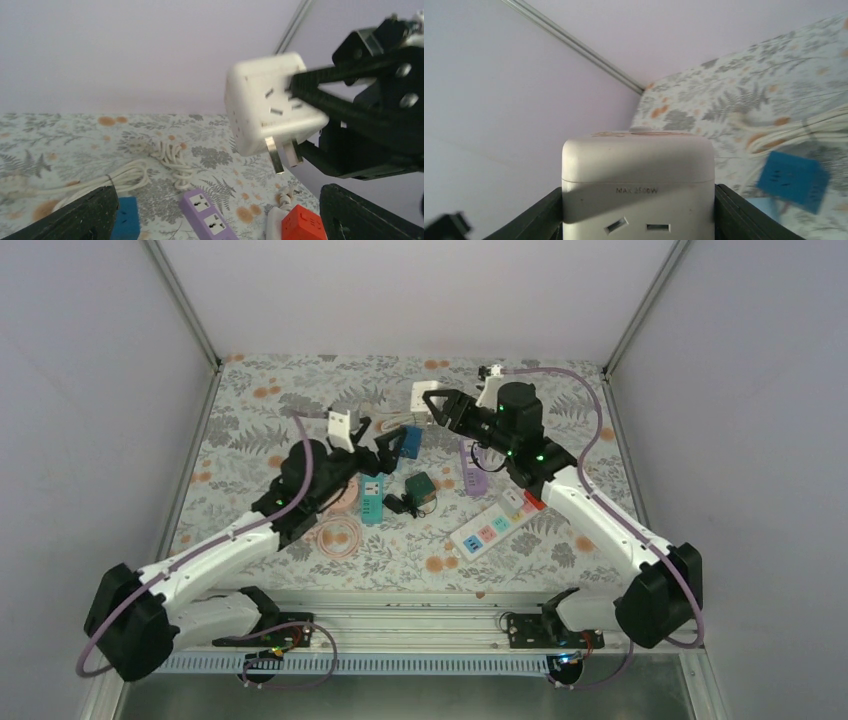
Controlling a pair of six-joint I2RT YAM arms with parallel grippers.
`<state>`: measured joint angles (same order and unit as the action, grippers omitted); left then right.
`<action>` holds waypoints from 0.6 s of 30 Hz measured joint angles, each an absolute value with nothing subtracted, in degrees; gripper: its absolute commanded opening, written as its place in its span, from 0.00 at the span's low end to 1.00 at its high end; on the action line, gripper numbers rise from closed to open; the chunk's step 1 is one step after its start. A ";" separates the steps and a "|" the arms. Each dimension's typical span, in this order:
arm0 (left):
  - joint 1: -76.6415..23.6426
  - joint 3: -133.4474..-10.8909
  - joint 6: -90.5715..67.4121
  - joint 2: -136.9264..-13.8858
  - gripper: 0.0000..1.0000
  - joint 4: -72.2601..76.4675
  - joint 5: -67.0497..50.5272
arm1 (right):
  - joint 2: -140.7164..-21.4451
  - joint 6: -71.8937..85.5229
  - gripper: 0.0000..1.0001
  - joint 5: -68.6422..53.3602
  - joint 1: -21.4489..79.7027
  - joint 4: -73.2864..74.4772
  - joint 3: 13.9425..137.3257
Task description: Insert the plug
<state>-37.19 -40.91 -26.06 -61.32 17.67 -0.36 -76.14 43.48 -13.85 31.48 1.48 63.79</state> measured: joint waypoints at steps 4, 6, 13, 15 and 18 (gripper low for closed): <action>-42.81 -41.17 -23.07 -66.59 1.00 23.88 4.47 | -74.39 50.83 0.50 -18.02 31.48 0.32 63.79; -44.66 -42.00 -21.37 -69.43 1.00 25.54 5.85 | -74.02 52.73 0.50 -19.84 31.48 -0.03 63.79; -49.10 -44.49 -16.34 -74.41 1.00 33.01 10.50 | -71.79 54.48 0.49 -21.41 31.48 0.78 62.94; -50.04 -44.47 -15.33 -74.74 1.00 34.54 11.86 | -70.72 53.84 0.48 -21.37 31.48 0.91 62.39; -50.33 -44.34 -15.27 -73.73 1.00 34.57 12.78 | -69.47 49.91 0.47 -20.88 31.46 0.89 62.13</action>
